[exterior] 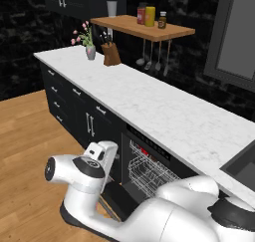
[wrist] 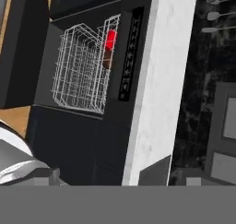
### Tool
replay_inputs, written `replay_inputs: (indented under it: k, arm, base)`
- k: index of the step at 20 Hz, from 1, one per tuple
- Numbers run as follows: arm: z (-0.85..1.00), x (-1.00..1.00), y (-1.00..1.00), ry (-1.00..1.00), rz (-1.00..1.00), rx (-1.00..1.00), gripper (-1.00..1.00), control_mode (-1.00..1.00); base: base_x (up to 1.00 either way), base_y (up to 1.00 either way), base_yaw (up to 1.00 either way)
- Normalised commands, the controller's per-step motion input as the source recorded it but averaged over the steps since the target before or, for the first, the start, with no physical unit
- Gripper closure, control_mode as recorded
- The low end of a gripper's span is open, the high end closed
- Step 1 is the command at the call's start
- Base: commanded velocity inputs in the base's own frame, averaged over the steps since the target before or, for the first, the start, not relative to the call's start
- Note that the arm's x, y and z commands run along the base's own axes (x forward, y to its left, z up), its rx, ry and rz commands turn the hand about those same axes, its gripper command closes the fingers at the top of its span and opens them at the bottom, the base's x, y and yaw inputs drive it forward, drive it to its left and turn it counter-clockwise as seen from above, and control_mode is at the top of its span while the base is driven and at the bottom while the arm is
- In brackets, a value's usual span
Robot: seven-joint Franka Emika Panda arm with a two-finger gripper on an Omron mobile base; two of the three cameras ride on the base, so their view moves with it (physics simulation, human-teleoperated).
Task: Pick up the cup and bowl from the counter, place them in the dishwasher, and close the dishwasher door.
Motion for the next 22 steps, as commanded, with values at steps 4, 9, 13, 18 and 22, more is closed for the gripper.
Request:
replay_inputs:
  k: [4, 9, 13, 18, 22]
  arm:
    - [-0.49, -0.01, 0.43, 0.0, -0.02, -0.18, -1.0, -1.0]
    - [-0.48, -0.05, 0.33, 0.0, -0.03, -0.19, -1.0, -1.0]
    - [-0.58, -0.02, 0.24, 0.0, -0.04, -0.2, -1.0, -1.0]
    - [-0.76, 0.0, 0.17, 0.0, -0.05, -0.23, -1.0, -1.0]
    - [-0.72, 0.0, 0.2, 0.0, -0.03, -0.24, -1.0, -1.0]
  base:
    - [0.0, 0.0, 0.0]
    - [0.0, 0.0, 0.0]
    - [0.0, 0.0, 0.0]
    - [0.0, 0.0, 0.0]
    - [0.0, 0.0, 0.0]
